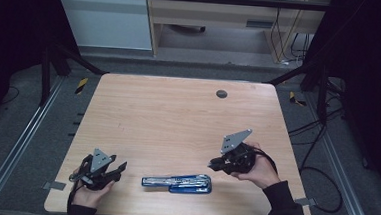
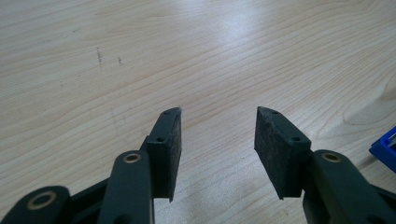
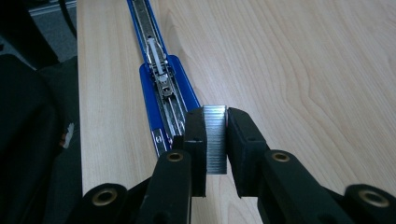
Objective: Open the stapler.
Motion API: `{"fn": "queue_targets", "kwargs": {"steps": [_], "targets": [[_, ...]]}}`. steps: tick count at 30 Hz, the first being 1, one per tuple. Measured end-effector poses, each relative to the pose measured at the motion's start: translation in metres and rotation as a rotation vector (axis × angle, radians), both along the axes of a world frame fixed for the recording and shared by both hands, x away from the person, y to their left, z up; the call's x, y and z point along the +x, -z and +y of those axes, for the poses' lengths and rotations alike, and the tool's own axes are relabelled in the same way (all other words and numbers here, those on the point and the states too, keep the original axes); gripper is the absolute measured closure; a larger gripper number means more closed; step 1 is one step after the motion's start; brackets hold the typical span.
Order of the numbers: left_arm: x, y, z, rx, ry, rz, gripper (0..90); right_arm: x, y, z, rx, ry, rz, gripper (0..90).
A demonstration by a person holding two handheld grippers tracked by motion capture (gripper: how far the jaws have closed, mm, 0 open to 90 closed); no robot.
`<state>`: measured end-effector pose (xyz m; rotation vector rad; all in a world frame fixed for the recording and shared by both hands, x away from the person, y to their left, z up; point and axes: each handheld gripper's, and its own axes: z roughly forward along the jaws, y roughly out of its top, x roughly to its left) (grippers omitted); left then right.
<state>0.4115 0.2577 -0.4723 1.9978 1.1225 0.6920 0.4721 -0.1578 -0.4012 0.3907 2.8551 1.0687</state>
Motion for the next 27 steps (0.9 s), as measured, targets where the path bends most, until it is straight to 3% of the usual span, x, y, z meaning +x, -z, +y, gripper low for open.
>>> {"fn": "queue_targets", "kwargs": {"steps": [17, 27], "targets": [[0.0, 0.0, -0.001, 0.004, 0.008, -0.002, 51.2, 0.007, -0.001, 0.025, -0.016, -0.143, 0.033, 78.4], [0.0, 0.0, -0.001, 0.007, 0.012, -0.001, 51.2, 0.006, -0.002, 0.037, -0.074, -0.201, 0.035, 78.4]]}}
